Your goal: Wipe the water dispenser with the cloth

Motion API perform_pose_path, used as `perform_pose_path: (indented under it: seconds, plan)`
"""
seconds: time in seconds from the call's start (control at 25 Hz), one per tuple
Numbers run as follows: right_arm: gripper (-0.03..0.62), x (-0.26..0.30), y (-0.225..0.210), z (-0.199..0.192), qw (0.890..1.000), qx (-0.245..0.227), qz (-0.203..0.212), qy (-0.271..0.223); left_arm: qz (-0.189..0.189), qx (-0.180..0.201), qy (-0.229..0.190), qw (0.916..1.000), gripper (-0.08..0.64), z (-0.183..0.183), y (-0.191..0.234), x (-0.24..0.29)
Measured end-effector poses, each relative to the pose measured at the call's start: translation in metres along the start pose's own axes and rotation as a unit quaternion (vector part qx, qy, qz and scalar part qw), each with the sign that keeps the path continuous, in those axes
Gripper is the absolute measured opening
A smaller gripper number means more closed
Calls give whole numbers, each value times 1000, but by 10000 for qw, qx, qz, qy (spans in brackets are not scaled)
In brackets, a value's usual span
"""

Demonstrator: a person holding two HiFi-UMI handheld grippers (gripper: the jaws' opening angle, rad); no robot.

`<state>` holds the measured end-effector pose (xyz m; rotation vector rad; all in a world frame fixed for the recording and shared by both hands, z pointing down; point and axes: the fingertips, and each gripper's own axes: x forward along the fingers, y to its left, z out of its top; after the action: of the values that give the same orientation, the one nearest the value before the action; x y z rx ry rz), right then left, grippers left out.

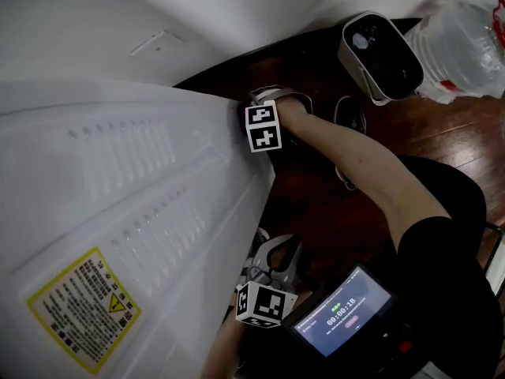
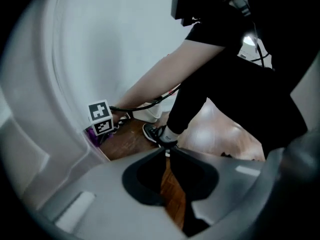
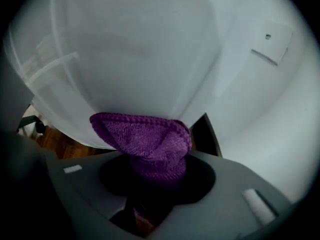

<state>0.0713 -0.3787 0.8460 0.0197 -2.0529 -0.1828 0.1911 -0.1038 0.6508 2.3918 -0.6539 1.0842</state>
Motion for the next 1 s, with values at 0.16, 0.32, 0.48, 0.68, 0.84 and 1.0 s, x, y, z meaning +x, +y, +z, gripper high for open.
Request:
perform_pose_path:
  seconds: [0.16,0.32,0.48,0.68,0.84,1.0]
  plan:
    - [158,10,-18,-6,9999,58,-118,13,-7,-97,-113,9999,48,14,8,0]
    - [158,23,53,-16,9978,-261,610,89,-83,-181,-330,9993,48,28,7,1]
    - [158,36,184,-35,9760,-1224,1788,197,-147,-269,-342,9989,48,31,1,5]
    - [156,46,208,-42,9651,-1654,2019,195,-218,-294,-342,9987,48,35,-2,7]
    - [156,53,74,-29,9943,-907,474,295,-227,-265,-212,9992,48,29,-4,6]
    - [156,15,-39,-6,9954,32,-956,19,-280,-200,-184,9992,48,31,-4,0]
